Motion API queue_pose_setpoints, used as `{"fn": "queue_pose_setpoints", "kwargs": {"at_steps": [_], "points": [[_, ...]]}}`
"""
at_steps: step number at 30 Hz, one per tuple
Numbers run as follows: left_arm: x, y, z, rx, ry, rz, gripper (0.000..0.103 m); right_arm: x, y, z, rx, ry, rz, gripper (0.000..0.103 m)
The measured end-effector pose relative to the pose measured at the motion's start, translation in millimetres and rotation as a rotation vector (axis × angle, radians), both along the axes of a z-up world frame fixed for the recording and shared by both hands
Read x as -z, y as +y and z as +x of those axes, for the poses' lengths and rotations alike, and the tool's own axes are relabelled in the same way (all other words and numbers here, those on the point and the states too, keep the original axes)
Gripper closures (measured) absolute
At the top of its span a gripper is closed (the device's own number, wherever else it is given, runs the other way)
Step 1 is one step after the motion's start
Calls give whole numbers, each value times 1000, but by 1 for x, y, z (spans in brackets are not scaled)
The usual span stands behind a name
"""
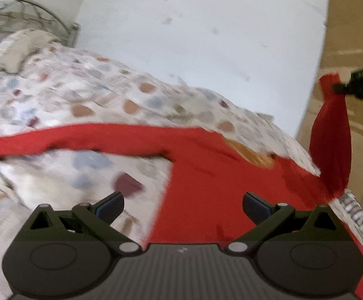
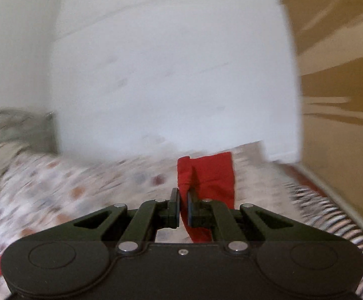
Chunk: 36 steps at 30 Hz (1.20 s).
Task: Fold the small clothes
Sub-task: 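Carry the held sleeve across the shirt body and release it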
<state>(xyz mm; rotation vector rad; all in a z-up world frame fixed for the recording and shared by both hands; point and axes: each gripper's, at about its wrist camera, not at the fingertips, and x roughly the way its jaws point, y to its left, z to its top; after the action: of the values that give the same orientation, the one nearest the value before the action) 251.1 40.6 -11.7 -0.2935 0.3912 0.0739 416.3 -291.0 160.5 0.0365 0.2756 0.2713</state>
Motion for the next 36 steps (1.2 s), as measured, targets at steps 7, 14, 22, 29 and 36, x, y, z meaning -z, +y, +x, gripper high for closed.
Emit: {"fn": "queue_pose_setpoints", "kwargs": {"at_steps": [7,14,22,29,36], "points": [[-7,41,-10,-124,-21,-7,0,64,105,-40,-265,85,-245,98],[7,52,-6,-137,36,-22,0,159,161,-102,-439,132,-546,95],[6,34,11,-69,3,-47,0,164,134,-124,-423,151,-484,45],[21,-9,56,82,59,-15,0,152,67,-125,-235,134,-441,1],[57,-29,71,93,140,37,0,152,-8,-107,56,152,-363,1]]}}
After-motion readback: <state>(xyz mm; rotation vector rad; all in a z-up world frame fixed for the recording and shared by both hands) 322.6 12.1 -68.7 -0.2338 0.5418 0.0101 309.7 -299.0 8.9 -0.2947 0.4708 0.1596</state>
